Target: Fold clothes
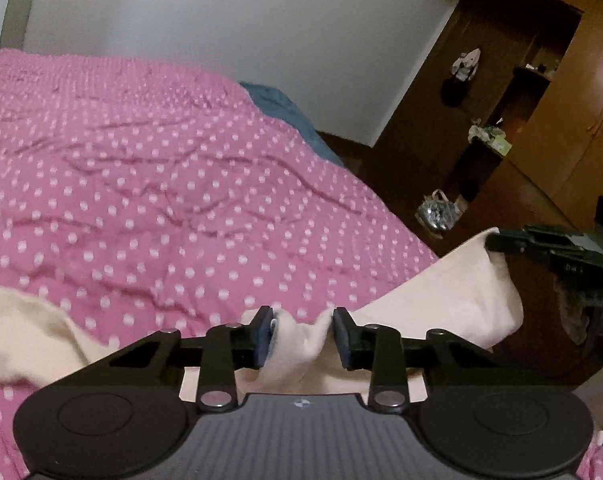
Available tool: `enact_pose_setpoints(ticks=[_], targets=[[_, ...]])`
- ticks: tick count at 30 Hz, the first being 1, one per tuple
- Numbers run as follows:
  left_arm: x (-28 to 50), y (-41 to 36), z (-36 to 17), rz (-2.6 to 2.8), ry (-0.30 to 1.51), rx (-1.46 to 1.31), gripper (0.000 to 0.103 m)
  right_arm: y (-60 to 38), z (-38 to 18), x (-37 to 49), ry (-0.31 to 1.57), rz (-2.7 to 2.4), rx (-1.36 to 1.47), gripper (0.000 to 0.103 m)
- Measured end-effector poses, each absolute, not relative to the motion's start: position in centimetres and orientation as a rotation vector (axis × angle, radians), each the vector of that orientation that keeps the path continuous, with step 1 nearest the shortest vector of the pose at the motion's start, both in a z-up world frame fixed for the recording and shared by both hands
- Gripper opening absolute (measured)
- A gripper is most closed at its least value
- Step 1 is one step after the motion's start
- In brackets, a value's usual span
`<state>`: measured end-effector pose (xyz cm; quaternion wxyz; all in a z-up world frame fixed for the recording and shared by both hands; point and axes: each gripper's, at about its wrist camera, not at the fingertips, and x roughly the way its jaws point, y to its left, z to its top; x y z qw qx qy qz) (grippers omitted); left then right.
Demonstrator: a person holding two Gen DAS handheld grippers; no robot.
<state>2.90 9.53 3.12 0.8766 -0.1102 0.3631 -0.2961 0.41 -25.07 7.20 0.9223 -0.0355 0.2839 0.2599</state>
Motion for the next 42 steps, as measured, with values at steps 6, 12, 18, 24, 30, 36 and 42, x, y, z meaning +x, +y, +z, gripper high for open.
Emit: enact_pose_setpoints(ticks=[6,12,18,24,30,36,42], targets=[[6.6,8.4,4.5,-0.558,0.682,-0.195,0.01,-25.3,7.4,5.4,0.566,0.459,-0.059,0.007],[12.0,7.2,5.0,-0.468,0.603,-0.158,0.008,-26.0,6.2,11.4,0.585,0.36,-0.033,0.007],[16.7,5.9,3.0,-0.393,0.602,-0.13,0.006,-26.6,3.2,16.5,0.637,0.269,-0.017,0.007],[20.0,6.6,0.1,-0.329,0.71,-0.161,0.006,-26.1,-1.9,20.1,0.792,0.221,-0.046,0.007],[18.7,6.4,-0.8,-0.376,0.788,-0.213,0.049,-26.5,-3.5,19.6,0.852,0.219,-0.044,0.012],[18.9,4.4,-2.3,-0.326,0.816,-0.126,0.061,-27.3,-2.1,18.5,0.843,0.235,-0.017,0.023],[19.5,2.3,-3.7,-0.273,0.834,-0.043,0.004,-28.0,-1.2,15.3,0.84,0.279,-0.034,0.046]])
